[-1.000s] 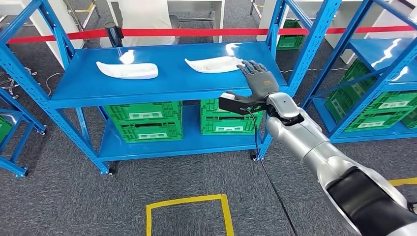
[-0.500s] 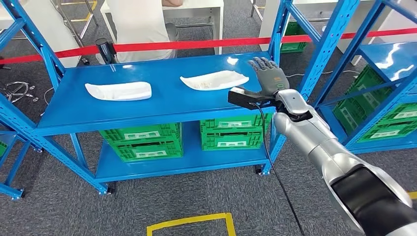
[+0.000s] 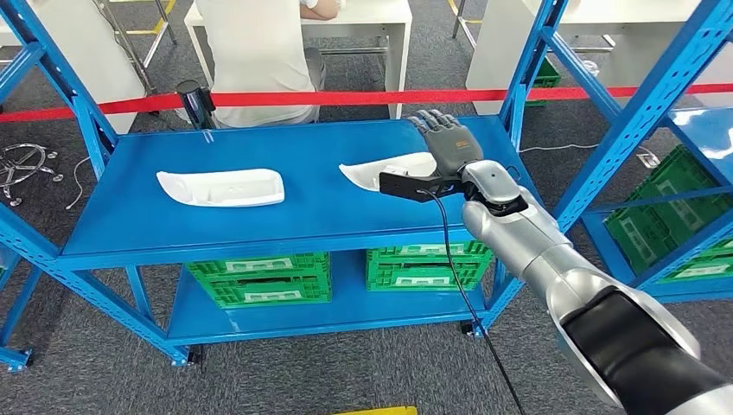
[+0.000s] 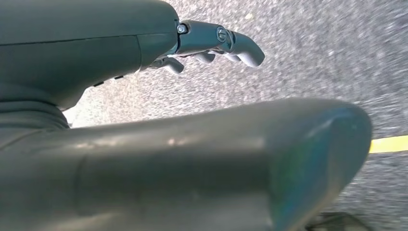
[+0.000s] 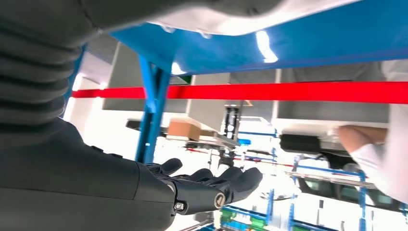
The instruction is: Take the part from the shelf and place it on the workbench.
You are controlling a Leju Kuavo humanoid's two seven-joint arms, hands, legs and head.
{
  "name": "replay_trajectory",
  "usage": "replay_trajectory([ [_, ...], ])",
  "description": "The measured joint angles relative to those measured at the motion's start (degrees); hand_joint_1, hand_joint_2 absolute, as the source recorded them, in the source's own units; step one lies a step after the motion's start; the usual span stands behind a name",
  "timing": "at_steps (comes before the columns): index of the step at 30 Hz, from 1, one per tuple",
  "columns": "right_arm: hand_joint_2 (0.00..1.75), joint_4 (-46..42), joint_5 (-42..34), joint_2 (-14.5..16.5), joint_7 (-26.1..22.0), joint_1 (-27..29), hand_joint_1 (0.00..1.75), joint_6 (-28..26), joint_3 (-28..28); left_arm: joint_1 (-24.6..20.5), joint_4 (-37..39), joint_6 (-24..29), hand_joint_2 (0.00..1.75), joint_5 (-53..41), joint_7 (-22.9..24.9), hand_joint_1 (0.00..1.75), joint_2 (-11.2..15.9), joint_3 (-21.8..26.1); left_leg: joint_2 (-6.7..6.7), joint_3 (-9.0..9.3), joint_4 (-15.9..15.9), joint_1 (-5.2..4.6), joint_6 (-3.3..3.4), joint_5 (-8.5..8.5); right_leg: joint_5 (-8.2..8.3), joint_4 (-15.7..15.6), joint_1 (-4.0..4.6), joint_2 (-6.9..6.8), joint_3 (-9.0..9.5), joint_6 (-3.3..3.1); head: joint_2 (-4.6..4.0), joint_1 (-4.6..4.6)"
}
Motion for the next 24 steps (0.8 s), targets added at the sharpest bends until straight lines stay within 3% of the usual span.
replay_trajectory([
  [2,1.75,-0.1,-0.5,0.4,0.0,0.5,0.00,0.4,0.9,-0.1,0.0,0.2,0.00,0.1,0.1,0.00,0.0,0.1,-0.25,1.04,0.1,-0.05,-0.71,-1.23,5.20,-4.3,0.32,-0.03,0.37,-0.56,0.00,0.07],
  [3,1.75,-0.3,-0.8,0.6,0.0,0.7,0.00,0.5,1.3,0.0,0.0,0.3,0.00,0.1,0.1,0.00,0.0,0.2,-0.35,1.32,0.3,-0.07,-1.14,-1.47,5.95,-5.0,0.46,0.05,0.62,-0.90,0.00,0.11],
  [4,1.75,-0.6,-1.1,0.8,0.0,0.8,0.00,0.6,1.8,0.1,0.0,0.5,0.00,0.2,0.1,0.00,0.0,0.3,-0.33,1.57,0.2,-0.07,-0.97,-1.83,5.97,-5.1,0.51,0.18,1.12,-1.04,0.00,0.13],
  [7,1.75,-1.8,-1.9,1.2,0.0,1.3,0.00,0.8,3.2,0.2,0.0,0.7,0.00,0.3,-0.1,0.00,0.1,0.6,0.03,2.75,-0.8,-0.06,0.98,-2.61,6.30,-5.6,0.77,0.44,2.12,-1.37,0.00,-0.05],
  [12,1.75,-6.2,-3.2,0.6,1.6,5.7,0.00,0.6,5.8,0.4,0.0,0.7,0.00,0.2,-0.3,0.00,0.1,0.8,0.19,4.04,-2.4,0.05,-0.21,-2.79,5.70,-5.8,0.87,0.64,2.58,-2.22,0.00,-0.07],
  [18,1.75,-12.8,-3.7,-1.8,3.9,12.8,0.00,0.3,7.5,0.7,0.0,0.7,0.00,0.1,-0.5,0.00,0.0,1.2,0.29,4.38,-2.9,0.15,-1.48,-2.96,5.35,-5.7,0.92,0.71,2.78,-2.41,0.00,-0.07],
  [24,1.75,-16.0,-3.4,-3.9,5.0,16.4,0.00,1.3,7.9,0.7,0.0,0.7,0.00,0.1,-0.9,0.00,0.0,1.6,0.33,4.38,-2.9,0.16,-1.81,-2.96,5.36,-5.8,0.88,0.73,2.83,-2.40,0.00,-0.05],
])
